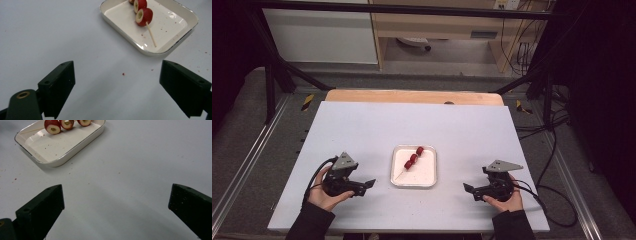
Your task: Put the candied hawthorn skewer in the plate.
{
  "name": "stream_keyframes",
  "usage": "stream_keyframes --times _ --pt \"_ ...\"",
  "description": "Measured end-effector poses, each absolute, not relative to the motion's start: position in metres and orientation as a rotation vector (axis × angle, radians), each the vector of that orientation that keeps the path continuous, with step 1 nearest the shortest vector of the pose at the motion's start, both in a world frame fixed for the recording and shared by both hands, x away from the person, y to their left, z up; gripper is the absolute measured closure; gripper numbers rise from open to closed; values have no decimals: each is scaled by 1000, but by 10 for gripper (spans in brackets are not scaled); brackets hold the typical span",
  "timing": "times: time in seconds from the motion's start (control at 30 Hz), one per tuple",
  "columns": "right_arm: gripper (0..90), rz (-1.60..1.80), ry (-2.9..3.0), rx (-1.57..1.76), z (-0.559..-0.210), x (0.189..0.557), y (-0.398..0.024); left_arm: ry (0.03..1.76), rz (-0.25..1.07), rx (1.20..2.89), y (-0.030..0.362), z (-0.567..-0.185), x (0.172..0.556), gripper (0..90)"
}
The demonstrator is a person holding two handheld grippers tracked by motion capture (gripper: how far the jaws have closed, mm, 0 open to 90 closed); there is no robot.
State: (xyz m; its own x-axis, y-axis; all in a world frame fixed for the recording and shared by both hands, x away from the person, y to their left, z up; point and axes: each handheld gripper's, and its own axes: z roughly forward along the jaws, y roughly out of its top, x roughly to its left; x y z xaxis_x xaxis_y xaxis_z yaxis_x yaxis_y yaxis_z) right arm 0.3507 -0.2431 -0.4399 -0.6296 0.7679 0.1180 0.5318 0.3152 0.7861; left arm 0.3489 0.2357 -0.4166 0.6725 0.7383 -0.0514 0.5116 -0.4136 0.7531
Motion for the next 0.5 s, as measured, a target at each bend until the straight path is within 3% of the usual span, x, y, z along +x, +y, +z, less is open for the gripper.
stream_keyframes --times 0.5 --pt "7 1217 2329 1169 -441 348 -242 1002 364 2083 257 -440 341 132"
